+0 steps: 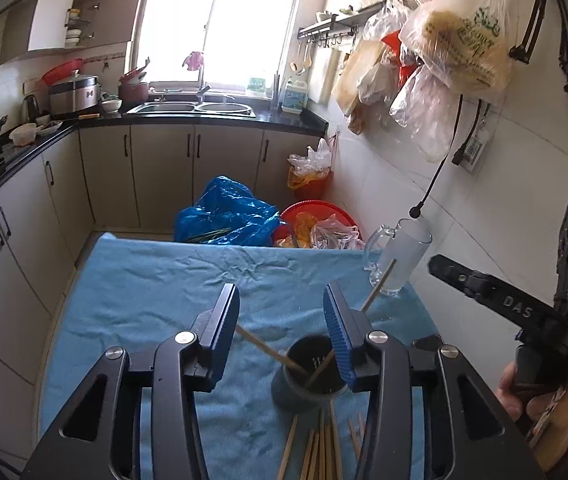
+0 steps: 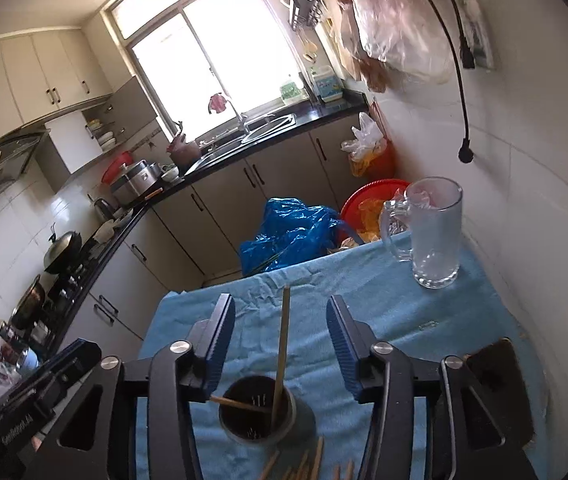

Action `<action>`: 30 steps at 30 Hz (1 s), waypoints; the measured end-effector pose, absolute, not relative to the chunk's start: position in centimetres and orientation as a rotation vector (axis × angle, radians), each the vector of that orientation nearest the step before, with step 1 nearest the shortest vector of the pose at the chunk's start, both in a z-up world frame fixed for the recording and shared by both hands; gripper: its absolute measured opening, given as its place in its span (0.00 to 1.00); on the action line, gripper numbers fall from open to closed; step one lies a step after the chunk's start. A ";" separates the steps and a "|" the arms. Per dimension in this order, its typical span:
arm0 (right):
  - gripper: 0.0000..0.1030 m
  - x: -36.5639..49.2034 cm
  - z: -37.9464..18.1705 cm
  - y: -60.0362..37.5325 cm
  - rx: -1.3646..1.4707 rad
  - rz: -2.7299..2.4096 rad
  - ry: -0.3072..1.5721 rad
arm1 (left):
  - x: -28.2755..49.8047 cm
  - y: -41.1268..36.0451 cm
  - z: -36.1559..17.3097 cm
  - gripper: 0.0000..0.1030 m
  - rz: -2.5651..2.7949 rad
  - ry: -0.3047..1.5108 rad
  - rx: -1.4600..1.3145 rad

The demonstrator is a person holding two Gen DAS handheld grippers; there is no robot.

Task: Organize utensils
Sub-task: 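Open the left gripper to drop the chopstick into the cup, then lower the left gripper and close it on another chopstick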

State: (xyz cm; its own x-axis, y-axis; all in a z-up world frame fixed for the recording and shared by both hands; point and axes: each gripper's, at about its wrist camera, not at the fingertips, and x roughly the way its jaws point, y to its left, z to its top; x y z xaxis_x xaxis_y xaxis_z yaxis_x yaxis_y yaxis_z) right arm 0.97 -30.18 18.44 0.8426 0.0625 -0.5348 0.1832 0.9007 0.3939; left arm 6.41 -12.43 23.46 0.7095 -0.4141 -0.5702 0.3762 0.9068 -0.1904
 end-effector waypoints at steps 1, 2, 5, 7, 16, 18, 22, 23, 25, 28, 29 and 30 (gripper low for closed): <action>0.54 0.2 18.6 -30.0 0.440 -0.063 0.574 | 5.9 -12.1 23.4 0.43 -0.438 0.648 -0.063; 0.55 -0.6 18.7 -29.8 0.430 -0.061 0.580 | 5.2 -11.6 23.3 0.43 -0.436 0.649 -0.064; 0.58 -2.7 18.5 -29.5 0.409 -0.058 0.606 | 2.8 -10.1 22.8 0.43 -0.436 0.657 -0.063; 0.61 -4.6 17.8 -29.3 0.396 -0.053 0.642 | 1.2 -9.0 21.8 0.46 -0.441 0.669 -0.055; 0.62 -11.1 7.3 -27.6 0.357 0.009 0.932 | -2.4 -8.2 10.1 0.48 -0.472 0.928 0.045; 0.56 -11.7 5.1 -27.2 0.365 0.022 0.974 | -2.8 -9.0 7.8 0.42 -0.483 0.973 0.094; 0.29 -11.8 1.2 -26.1 0.370 0.041 1.044 | -3.0 -11.1 4.4 0.36 -0.509 1.041 0.214; 0.26 -11.7 0.6 -26.0 0.362 0.036 1.047 | -3.1 -11.4 3.8 0.36 -0.504 1.047 0.239; 0.23 -11.4 -0.6 -25.7 0.353 0.027 1.063 | -2.8 -12.3 2.9 0.35 -0.494 1.058 0.279; 0.20 -11.0 -1.3 -25.3 0.352 0.028 1.067 | -2.3 -13.2 2.4 0.25 -0.506 1.079 0.301; 0.20 -10.8 -1.3 -25.1 0.342 0.024 1.066 | -2.3 -13.3 2.2 0.21 -0.508 1.086 0.303; 0.20 -10.7 -1.3 -24.9 0.334 0.022 1.064 | -2.1 -13.5 2.1 0.14 -0.503 1.086 0.309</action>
